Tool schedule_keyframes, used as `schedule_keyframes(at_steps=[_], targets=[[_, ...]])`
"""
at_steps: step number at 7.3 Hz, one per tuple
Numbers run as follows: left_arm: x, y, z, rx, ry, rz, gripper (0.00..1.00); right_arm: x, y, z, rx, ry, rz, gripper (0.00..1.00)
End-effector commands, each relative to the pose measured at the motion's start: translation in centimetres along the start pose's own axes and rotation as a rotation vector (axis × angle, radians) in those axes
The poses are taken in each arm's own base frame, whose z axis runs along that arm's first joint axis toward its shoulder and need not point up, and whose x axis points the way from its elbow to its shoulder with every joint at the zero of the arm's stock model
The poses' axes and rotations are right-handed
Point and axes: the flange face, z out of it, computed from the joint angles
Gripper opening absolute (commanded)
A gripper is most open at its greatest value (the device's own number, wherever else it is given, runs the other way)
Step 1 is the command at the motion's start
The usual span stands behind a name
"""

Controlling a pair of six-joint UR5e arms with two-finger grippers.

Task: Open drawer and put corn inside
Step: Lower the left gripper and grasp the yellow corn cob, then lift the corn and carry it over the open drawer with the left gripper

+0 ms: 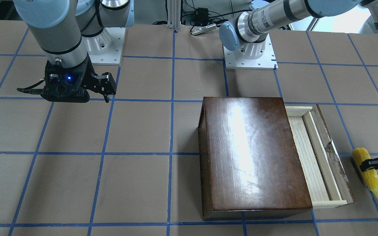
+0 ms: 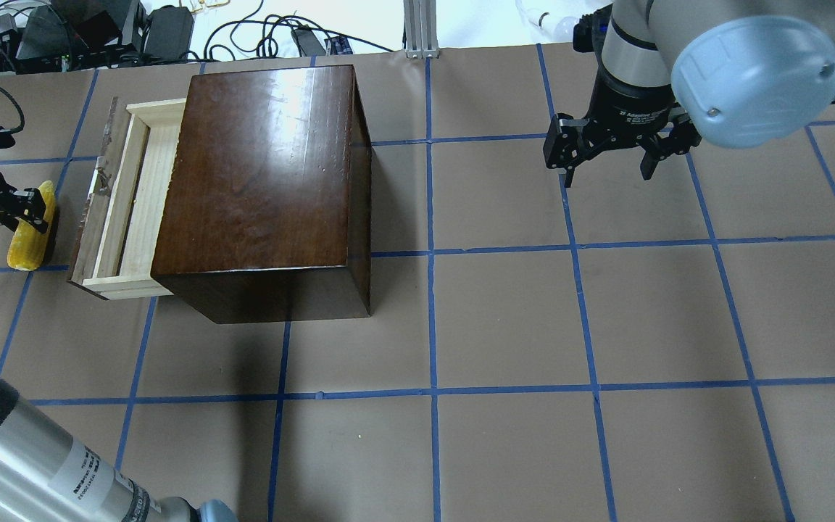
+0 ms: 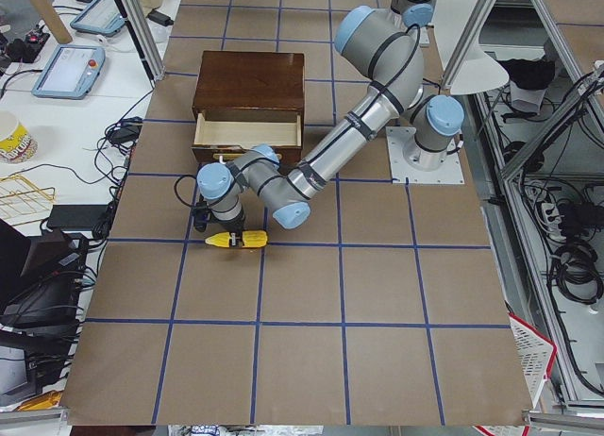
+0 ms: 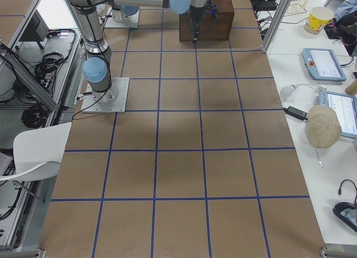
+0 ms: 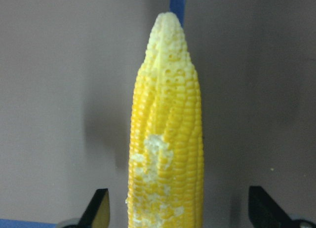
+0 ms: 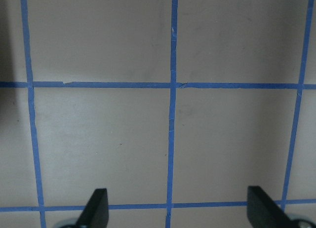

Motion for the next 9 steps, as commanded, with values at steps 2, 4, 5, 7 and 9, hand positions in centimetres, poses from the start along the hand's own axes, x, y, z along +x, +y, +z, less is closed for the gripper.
schedule_keyframes(at_steps=[2, 4, 5, 7, 9], targets=[[1.4, -0.3, -4.0, 0.058, 0.012, 0.015, 0.00, 0.0, 0.0, 0.0, 0.000, 0.000, 0.000, 1.00], [2.8, 0.6, -9.6, 0.072, 0.078, 0.021, 0.00, 0.0, 0.0, 0.0, 0.000, 0.000, 0.000, 1.00], [3.2, 1.5, -13.8, 0.058, 0.096, 0.025, 0.00, 0.0, 0.0, 0.0, -0.001, 0.000, 0.000, 1.00], [8.9, 1.7, -21.6, 0.072, 0.140, 0.087, 0.00, 0.0, 0.0, 0.0, -0.001, -0.001, 0.000, 1.00], [16.2, 2.0, -24.9, 0.064, 0.143, 0.071, 0.00, 0.0, 0.0, 0.0, -0.002, -0.003, 0.000, 1.00]])
